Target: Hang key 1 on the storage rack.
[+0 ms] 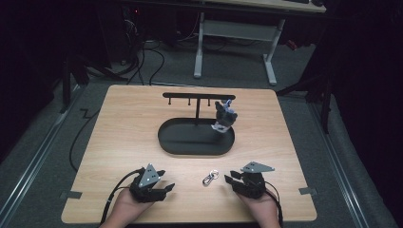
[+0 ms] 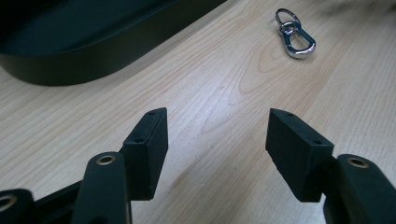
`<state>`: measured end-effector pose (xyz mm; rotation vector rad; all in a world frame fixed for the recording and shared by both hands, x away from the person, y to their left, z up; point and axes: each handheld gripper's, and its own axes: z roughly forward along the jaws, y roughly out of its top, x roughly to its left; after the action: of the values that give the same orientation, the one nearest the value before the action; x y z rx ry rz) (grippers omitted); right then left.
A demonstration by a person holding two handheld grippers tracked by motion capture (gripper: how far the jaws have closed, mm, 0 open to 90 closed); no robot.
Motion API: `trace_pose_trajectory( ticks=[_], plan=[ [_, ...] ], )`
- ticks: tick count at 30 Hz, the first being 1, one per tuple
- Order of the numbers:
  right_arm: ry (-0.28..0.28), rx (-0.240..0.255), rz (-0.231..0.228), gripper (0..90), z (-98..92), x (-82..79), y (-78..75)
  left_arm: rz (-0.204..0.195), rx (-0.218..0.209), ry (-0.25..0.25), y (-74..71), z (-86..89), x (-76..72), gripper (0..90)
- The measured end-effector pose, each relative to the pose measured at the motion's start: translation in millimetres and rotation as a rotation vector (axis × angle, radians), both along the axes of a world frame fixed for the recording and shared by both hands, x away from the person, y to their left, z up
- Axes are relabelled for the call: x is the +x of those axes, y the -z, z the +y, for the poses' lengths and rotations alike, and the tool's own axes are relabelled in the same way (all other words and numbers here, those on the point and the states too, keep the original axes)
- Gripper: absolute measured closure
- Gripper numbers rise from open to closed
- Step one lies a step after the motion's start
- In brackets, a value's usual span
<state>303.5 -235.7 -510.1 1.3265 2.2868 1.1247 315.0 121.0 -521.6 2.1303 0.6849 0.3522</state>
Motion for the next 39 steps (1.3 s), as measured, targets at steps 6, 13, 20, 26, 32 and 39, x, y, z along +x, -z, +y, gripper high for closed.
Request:
trace_pose_trajectory(
  ticks=[6,13,20,26,32,39],
  plan=[
    [-0.119,-0.008,-0.013,90.0,36.9,6.1,-0.6,0.003,0.001,-0.045,1.7,15.9,-8.1,39.7],
    [-0.191,-0.097,0.015,90.0,71.6,16.5,4.9,-0.005,0.003,-0.083,0.2,31.0,-16.2,39.8],
    [-0.178,-0.145,0.024,90.0,61.1,7.2,10.6,-0.008,-0.015,-0.088,-2.4,32.9,-14.5,39.9],
    [-0.123,-0.135,0.029,88.4,24.5,-2.4,10.4,-0.01,-0.02,-0.049,-3.6,20.1,-9.3,39.8],
    [-0.021,-0.119,0.038,86.3,-22.2,-17.8,9.9,-0.016,-0.009,-0.009,-2.9,5.2,-3.8,39.8],
    [0.07,-0.078,0.008,90.0,-51.4,-46.4,-3.2,-0.029,-0.007,0.014,-4.9,-3.1,-1.7,39.8]
  ],
)
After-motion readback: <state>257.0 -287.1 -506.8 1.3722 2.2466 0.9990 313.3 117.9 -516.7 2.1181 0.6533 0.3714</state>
